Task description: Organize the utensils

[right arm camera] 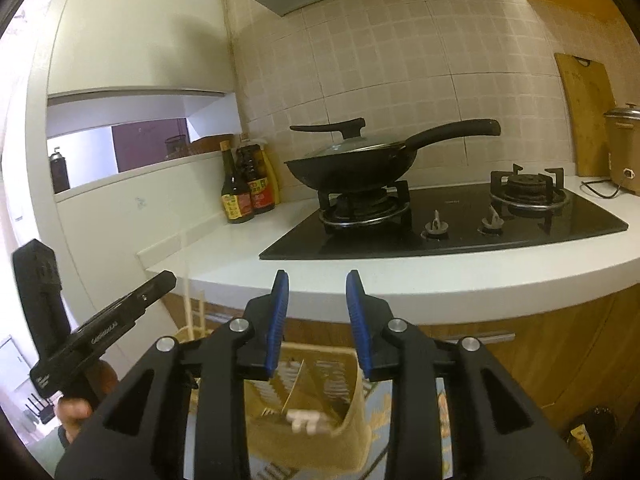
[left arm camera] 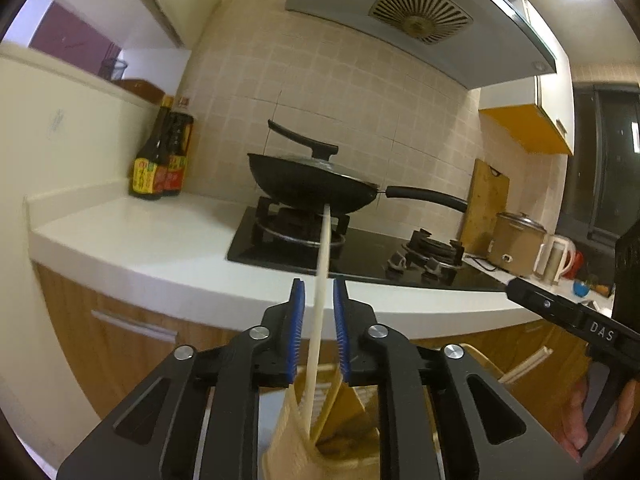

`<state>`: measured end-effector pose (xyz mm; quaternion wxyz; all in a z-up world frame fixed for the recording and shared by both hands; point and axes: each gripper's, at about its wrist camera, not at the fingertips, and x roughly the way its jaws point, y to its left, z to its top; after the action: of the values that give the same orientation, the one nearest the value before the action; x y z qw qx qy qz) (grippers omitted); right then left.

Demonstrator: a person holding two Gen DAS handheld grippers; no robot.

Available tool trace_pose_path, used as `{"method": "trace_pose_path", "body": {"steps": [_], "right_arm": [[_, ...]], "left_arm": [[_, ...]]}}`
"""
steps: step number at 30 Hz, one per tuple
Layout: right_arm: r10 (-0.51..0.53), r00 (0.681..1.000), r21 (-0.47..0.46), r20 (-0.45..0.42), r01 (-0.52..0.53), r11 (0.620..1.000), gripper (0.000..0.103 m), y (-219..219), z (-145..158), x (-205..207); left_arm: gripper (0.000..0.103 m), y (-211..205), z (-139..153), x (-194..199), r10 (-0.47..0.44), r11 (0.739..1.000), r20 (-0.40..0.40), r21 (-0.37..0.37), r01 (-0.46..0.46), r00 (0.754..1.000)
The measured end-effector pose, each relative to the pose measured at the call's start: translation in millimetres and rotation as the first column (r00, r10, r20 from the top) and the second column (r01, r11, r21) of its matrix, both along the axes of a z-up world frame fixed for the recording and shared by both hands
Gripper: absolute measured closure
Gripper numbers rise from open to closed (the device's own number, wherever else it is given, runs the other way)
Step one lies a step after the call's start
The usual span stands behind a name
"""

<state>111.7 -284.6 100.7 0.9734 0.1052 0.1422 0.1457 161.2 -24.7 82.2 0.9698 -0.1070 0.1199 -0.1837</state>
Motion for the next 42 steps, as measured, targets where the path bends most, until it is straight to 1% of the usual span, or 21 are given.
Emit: {"method": "trace_pose_path", "body": {"steps": [1,3,4,6,7,8,10,13,16,18,21,22,24,26,29,30,33,35,37,41,42], "right_arm": [[-0.001,1.0,0.006,0.0,0.001,1.0,0.076,-2,1,-5],[-0.003,1.0,0.016,-0.005,0.003,1.0,0.076,-6,3,-22],[-0.003,1.0,0.016,-0.01,0.004,1.0,0.076,-7,4,-28],[-0.004,1.0,0.015,-0.023,0.004,1.0,0.068,-9,6,-44],[-0.009,0.999,0.013,-0.031,0.009,1.0,0.059,-10,6,-50],[-0.012,0.999,0.014,-0.043,0.013,1.0,0.055,-11,6,-58],[-0.013,0.997,0.015,-0.073,0.014,1.0,0.055,-13,3,-73],[-0.02,0.985,-0.025,-0.17,0.016,1.0,0.055,-8,-6,-93],[-0.002,0.962,-0.047,-0.274,-0.012,0.999,0.055,1,-24,-108],[-0.005,0.933,-0.06,-0.359,-0.017,0.998,0.055,9,-45,-120],[0.025,0.888,-0.036,-0.459,-0.047,0.998,0.055,16,-73,-135],[0.03,0.869,-0.032,-0.493,-0.053,0.998,0.055,20,-84,-142],[0.027,0.837,-0.052,-0.546,-0.066,0.996,0.057,29,-102,-154],[0.019,0.815,-0.081,-0.579,-0.08,0.994,0.067,37,-114,-162],[0.021,0.781,-0.087,-0.624,-0.095,0.992,0.069,45,-131,-173],[0.014,0.774,-0.091,-0.633,-0.093,0.992,0.069,46,-135,-175],[-0.005,0.751,-0.102,-0.661,-0.084,0.991,0.072,50,-145,-176],[-0.007,0.73,-0.098,-0.683,-0.082,0.992,0.073,54,-151,-175],[-0.022,0.724,-0.114,-0.69,-0.079,0.99,0.073,59,-154,-175],[-0.074,0.732,-0.191,-0.677,-0.078,0.978,0.075,70,-154,-172],[-0.087,0.732,-0.209,-0.676,-0.077,0.975,0.077,72,-154,-172]], "left_arm": [[0.076,6,0,-4,-0.015,1.0,-0.011,-0.016,0.015,1.0],[0.063,12,1,-10,-0.047,0.998,-0.033,-0.037,0.046,0.998],[0.063,14,1,-13,-0.05,0.998,-0.039,-0.041,0.048,0.998],[0.061,21,2,-21,-0.06,0.997,-0.056,-0.057,0.057,0.997],[0.059,25,2,-26,-0.07,0.996,-0.065,-0.068,0.065,0.995],[0.058,29,3,-32,-0.076,0.994,-0.074,-0.08,0.07,0.994],[0.052,33,5,-43,-0.084,0.994,-0.09,-0.083,0.077,0.992],[0.048,29,4,-66,-0.114,0.993,-0.169,-0.04,0.109,0.979],[0.048,17,-12,-87,-0.139,0.988,-0.296,0.026,0.153,0.945],[0.048,7,-31,-103,-0.151,0.979,-0.381,0.072,0.192,0.912],[0.049,-6,-64,-129,-0.154,0.96,-0.491,0.13,0.246,0.858],[0.049,-7,-72,-135,-0.153,0.956,-0.51,0.14,0.257,0.846],[0.052,-12,-92,-147,-0.153,0.943,-0.563,0.163,0.291,0.812],[0.053,-15,-108,-157,-0.168,0.923,-0.607,0.179,0.34,0.777],[0.054,-20,-126,-168,-0.188,0.896,-0.659,0.188,0.402,0.728],[0.055,-21,-129,-170,-0.19,0.891,-0.668,0.19,0.412,0.719],[0.057,-26,-135,-174,-0.169,0.88,-0.675,0.225,0.419,0.718],[0.064,-32,-137,-176,-0.148,0.867,-0.674,0.263,0.422,0.724],[0.066,-38,-139,-177,-0.12,0.856,-0.662,0.308,0.414,0.74],[0.069,-55,-135,-175,-0.091,0.835,-0.645,0.366,0.411,0.758],[0.074,-57,-135,-175,-0.094,0.833,-0.646,0.365,0.415,0.757]]}}
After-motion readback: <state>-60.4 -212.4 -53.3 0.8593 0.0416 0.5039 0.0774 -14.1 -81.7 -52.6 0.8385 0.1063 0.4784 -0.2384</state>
